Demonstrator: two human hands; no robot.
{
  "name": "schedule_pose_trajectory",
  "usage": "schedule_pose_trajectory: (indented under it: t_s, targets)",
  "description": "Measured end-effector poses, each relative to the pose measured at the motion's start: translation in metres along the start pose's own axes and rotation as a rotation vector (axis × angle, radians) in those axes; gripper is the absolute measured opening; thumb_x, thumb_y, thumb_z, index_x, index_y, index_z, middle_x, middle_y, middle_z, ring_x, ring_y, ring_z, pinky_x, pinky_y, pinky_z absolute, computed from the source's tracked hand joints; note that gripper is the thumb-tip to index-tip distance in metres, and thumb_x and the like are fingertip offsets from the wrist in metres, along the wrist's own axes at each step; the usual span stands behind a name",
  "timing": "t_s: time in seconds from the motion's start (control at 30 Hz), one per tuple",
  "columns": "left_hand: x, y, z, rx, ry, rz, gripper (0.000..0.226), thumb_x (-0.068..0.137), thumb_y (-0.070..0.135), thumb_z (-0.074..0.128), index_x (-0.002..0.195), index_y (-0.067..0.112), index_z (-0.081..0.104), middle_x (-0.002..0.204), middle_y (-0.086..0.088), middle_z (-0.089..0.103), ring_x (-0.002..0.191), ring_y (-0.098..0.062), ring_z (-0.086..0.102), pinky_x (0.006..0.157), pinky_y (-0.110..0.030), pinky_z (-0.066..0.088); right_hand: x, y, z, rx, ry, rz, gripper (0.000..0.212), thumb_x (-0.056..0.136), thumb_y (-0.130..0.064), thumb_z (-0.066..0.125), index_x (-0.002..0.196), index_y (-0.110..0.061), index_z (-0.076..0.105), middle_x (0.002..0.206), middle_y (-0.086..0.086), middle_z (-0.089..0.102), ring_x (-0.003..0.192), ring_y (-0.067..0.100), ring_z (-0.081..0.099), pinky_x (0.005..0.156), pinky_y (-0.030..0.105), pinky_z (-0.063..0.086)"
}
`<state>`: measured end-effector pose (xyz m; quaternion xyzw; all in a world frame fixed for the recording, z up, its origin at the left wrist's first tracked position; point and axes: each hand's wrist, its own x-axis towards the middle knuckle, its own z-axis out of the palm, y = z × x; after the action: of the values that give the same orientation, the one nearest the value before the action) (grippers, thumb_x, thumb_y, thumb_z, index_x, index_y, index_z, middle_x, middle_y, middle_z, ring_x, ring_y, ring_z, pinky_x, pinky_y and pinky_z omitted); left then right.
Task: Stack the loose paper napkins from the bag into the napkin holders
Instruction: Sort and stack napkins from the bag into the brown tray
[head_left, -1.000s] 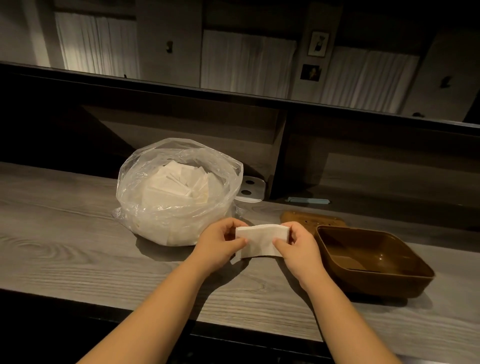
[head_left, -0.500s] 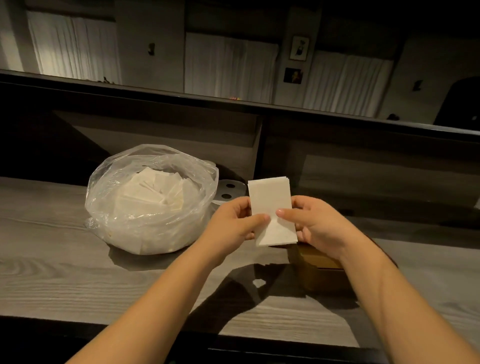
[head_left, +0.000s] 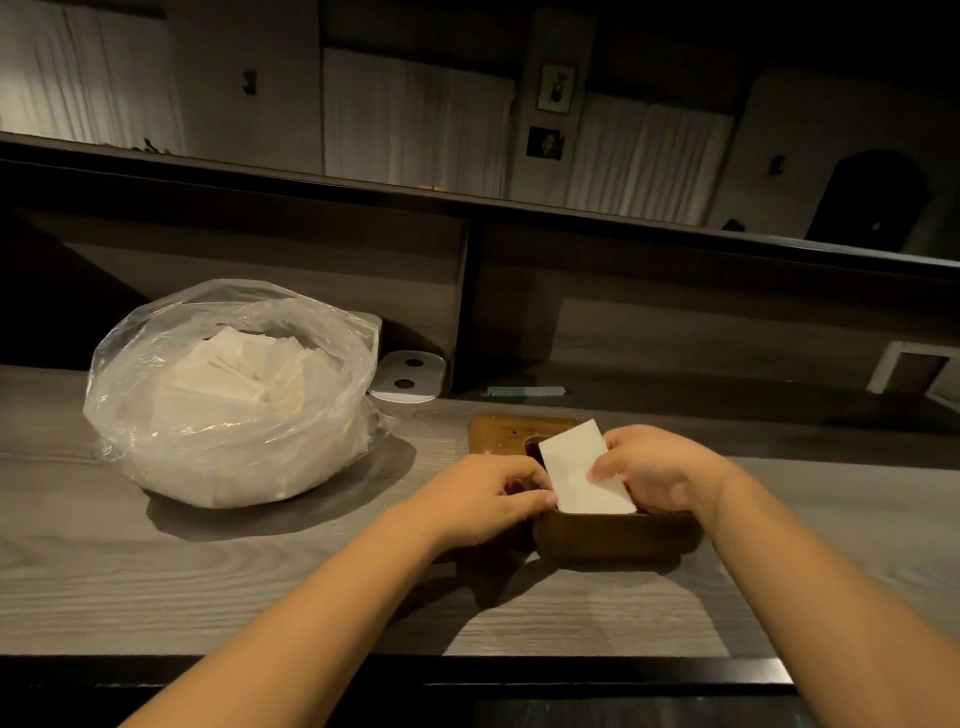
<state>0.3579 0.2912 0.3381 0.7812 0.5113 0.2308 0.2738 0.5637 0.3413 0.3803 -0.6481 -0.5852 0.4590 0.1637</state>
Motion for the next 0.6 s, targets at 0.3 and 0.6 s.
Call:
schedule_pose_trajectory:
  t_s: [0.3, 0.6]
  targets:
    - [-0.010, -0.008, -0.013, 0.065, 0.022, 0.006, 0.023, 0.097, 0.043, 0.055, 0.116, 0.032, 0.064, 0.111, 0.011, 0.061, 0.102, -0.008, 0.055, 0.081, -0.019, 0.043, 0.020, -0.015, 0.026, -0.067, -0.059, 0.095, 0.063, 0.089, -0.020, 0.071, 0.144, -0.013, 0.041, 0.146, 0.010, 0.046, 0.125, 0.030, 0.051, 0.096, 0.039, 0.048]
    - [-0.014, -0.010, -0.025, 0.091, 0.060, 0.007, 0.041, 0.097, 0.045, 0.054, 0.136, 0.032, 0.051, 0.127, 0.009, 0.059, 0.104, -0.007, 0.057, 0.085, -0.022, 0.047, 0.001, -0.028, 0.026, -0.077, 0.025, -0.001, 0.056, 0.093, -0.031, 0.065, 0.142, -0.015, 0.042, 0.133, 0.011, 0.056, 0.117, 0.030, 0.056, 0.096, 0.046, 0.049]
